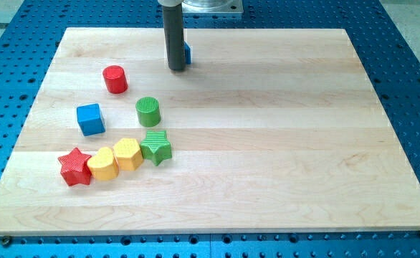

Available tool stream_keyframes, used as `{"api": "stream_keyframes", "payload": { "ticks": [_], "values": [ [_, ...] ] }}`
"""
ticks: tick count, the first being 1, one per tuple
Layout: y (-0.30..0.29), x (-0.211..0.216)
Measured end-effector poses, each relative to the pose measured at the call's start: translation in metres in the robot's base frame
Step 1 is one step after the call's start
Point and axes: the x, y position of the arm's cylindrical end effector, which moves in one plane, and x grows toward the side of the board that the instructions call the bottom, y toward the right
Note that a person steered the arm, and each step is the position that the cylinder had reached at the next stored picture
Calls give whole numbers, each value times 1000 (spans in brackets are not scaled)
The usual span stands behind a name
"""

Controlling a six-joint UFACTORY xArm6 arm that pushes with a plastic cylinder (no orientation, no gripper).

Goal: Place the triangle at the top center of the board

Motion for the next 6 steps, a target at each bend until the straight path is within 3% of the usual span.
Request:
{"api": "stream_keyframes", "payload": {
  "ticks": [1, 2, 3, 4, 5, 6],
  "values": [
    [0, -5],
    [-40, -28],
    [-25, -41],
    [63, -40],
    [53, -13],
    [-6, 52]
  ]
}}
